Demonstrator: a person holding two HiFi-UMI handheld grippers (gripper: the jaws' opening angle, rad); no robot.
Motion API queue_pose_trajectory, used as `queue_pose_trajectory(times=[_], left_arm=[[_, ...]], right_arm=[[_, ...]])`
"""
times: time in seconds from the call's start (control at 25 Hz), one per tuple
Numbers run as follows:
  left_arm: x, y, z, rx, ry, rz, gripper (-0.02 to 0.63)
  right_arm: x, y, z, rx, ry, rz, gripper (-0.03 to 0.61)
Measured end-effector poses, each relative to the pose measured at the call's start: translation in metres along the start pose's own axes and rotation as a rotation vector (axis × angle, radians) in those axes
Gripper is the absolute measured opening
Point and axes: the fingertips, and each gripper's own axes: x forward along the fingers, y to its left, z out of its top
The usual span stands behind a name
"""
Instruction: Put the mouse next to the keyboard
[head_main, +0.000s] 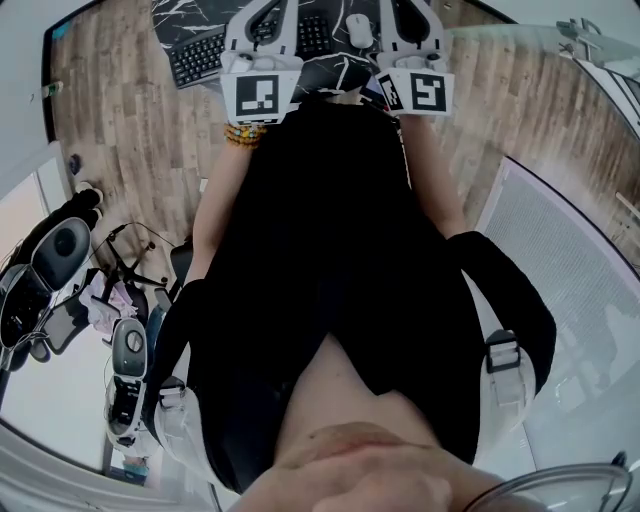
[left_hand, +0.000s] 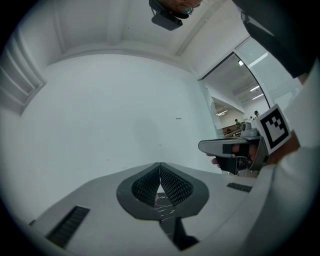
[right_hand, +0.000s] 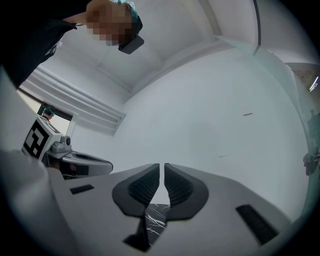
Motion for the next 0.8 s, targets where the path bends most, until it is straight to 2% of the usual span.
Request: queue_pose_trajectory(times=[0.8], left_arm=[[-0.010, -0.011, 0.000, -0.017, -0.017, -0.019, 0.014]], right_arm=[[-0.020, -0.014, 0.009, -0.012, -0.026, -0.030, 0.038]])
